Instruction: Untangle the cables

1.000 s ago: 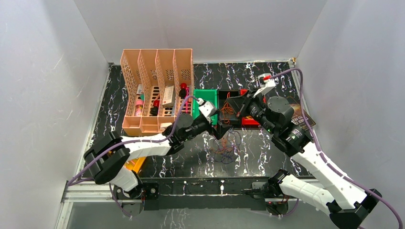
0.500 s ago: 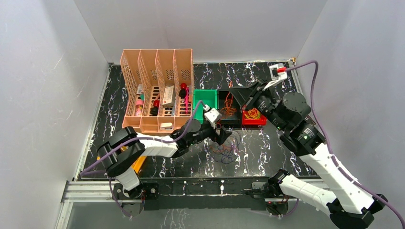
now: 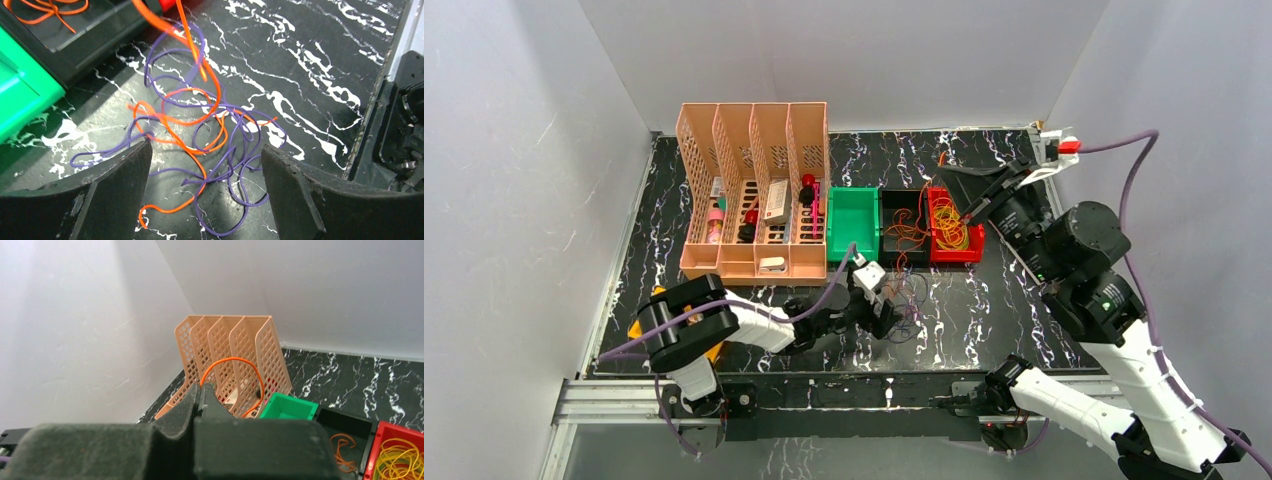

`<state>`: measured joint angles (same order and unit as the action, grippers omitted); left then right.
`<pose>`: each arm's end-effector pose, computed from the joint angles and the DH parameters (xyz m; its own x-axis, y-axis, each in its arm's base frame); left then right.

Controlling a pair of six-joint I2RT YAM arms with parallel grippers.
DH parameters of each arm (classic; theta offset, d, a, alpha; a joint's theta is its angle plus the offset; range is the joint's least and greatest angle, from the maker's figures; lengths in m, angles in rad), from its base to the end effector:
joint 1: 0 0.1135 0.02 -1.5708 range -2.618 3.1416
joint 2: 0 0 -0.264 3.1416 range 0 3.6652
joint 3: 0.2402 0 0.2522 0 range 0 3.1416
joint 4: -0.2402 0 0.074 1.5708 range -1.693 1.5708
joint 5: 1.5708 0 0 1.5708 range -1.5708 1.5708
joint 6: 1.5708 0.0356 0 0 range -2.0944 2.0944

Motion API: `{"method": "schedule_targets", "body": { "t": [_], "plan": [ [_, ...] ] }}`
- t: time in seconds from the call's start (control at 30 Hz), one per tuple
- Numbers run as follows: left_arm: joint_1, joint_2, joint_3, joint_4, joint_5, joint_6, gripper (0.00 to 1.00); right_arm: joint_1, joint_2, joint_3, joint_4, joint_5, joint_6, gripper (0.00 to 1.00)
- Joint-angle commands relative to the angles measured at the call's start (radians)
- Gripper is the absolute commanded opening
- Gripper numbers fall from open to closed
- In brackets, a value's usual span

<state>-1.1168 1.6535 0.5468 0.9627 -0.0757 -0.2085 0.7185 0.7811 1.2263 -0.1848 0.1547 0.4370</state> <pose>0.1399 -0.2805 0.1687 -0.2403 0.0217 -0.9705 0.8316 0.5203 -0.1942 0.1039 0.0836 0.4871 -0.0522 0.5098 -0.8587 -0.5697 0.6910 0.4449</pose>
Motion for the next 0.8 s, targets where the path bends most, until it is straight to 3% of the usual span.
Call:
{"method": "schedule_targets", "body": {
  "t": [0.0, 0.33, 0.47, 0.6, 0.77],
  "plan": [
    [-0.029, 0.038, -0.015, 0.048, -0.064, -0.034, 0.78, 0.000, -0.015, 0.103, 0.020, 0.026, -0.075, 0.00],
    [-0.080, 0.213, 0.019, 0.060, -0.199, -0.047, 0.69, 0.001, 0.026, 0.256, 0.002, 0.051, -0.190, 0.00],
    [-0.088, 0.225, 0.015, 0.063, -0.232, -0.066, 0.66, 0.001, 0.058, 0.330, 0.006, 0.060, -0.238, 0.00],
    [-0.089, 0.230, 0.001, 0.065, -0.248, -0.086, 0.55, 0.000, 0.082, 0.381, 0.037, 0.063, -0.282, 0.00],
    [-0.089, 0.233, -0.013, 0.064, -0.255, -0.114, 0.53, 0.000, 0.115, 0.450, 0.059, 0.074, -0.330, 0.00]
  ]
}}
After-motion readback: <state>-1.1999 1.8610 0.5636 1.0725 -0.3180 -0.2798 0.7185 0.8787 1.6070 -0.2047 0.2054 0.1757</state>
